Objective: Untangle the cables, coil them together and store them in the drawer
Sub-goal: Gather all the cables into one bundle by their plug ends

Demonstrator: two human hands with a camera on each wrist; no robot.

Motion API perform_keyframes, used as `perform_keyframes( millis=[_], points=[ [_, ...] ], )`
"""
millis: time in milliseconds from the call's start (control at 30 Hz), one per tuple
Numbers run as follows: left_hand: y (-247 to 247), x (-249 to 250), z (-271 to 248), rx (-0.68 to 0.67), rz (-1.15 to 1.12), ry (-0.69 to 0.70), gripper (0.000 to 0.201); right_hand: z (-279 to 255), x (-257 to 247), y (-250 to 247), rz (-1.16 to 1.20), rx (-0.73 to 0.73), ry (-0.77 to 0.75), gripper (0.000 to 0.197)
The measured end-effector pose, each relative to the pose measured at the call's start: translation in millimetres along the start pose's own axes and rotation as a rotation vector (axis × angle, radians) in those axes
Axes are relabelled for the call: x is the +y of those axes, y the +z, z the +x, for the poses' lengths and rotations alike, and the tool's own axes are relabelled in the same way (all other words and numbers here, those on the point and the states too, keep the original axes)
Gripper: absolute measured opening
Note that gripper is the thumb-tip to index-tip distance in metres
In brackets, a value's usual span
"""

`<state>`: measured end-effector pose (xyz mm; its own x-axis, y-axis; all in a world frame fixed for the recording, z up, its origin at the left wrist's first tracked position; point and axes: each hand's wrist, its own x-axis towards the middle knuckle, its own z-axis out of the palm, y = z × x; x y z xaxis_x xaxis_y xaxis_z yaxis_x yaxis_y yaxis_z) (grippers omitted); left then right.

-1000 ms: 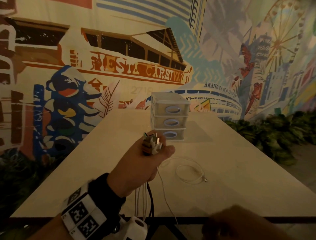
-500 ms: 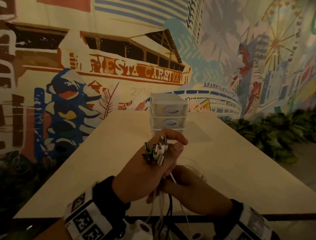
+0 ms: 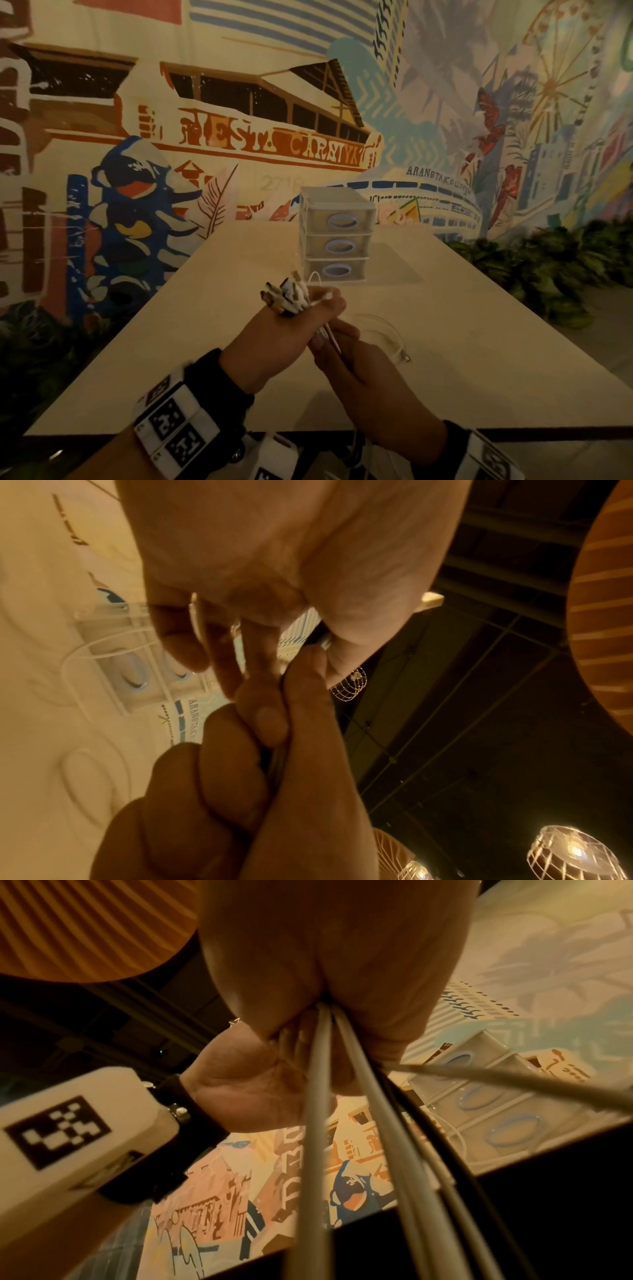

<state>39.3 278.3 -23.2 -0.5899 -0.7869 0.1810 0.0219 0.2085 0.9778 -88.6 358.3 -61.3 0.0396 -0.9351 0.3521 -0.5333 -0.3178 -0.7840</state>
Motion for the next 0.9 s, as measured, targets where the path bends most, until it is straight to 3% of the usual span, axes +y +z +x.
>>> perform_keyframes(
  millis=[67, 167, 433, 500, 667, 733, 800, 833, 900],
  points=[
    [-0.3, -6.7, -0.2, -0.045, 0.086, -0.064, 0.029, -1.8, -0.1, -0.6, -0.036, 0.009, -0.029, 0.039],
    [1.0, -5.0, -4.1, -0.155, 0.17, -0.036, 0.025, -3.2, 5.2, 0.9, -0.095, -0.008, -0.022, 0.042],
    [6.3, -2.2, -7.0, -0.167, 0.187, -0.008, 0.035, -10.7, 9.2, 12.0, 0.069, -0.062, 0.034, 0.019],
    [10.6, -1.6, -9.4, -0.141, 0.193, 0.012, 0.034, -14.1, 13.1, 14.3, 0.112, -0.091, 0.062, 0.022],
    [17.2, -3.1, -11.1, -0.104, 0.191, -0.016, 0.048, -19.7, 20.1, 4.7, -0.028, -0.153, 0.117, 0.057],
    [17.7, -3.9, -13.7, -0.089, 0.146, 0.033, 0.031, -19.6, 18.4, -5.6, -0.061, -0.177, 0.111, 0.048],
    [14.8, -4.9, -14.8, -0.066, 0.104, 0.074, 0.005, -17.1, 18.9, -19.8, -0.133, -0.233, 0.094, 0.023],
    [13.2, -8.0, -12.8, -0.063, 0.07, 0.08, 0.009, -15.6, 18.8, -28.3, -0.179, -0.275, 0.1, 0.025],
    [12.9, -9.1, -9.3, -0.1, 0.003, 0.073, 0.027, -13.4, 18.6, -46.1, -0.208, -0.287, 0.12, 0.045]
  ],
)
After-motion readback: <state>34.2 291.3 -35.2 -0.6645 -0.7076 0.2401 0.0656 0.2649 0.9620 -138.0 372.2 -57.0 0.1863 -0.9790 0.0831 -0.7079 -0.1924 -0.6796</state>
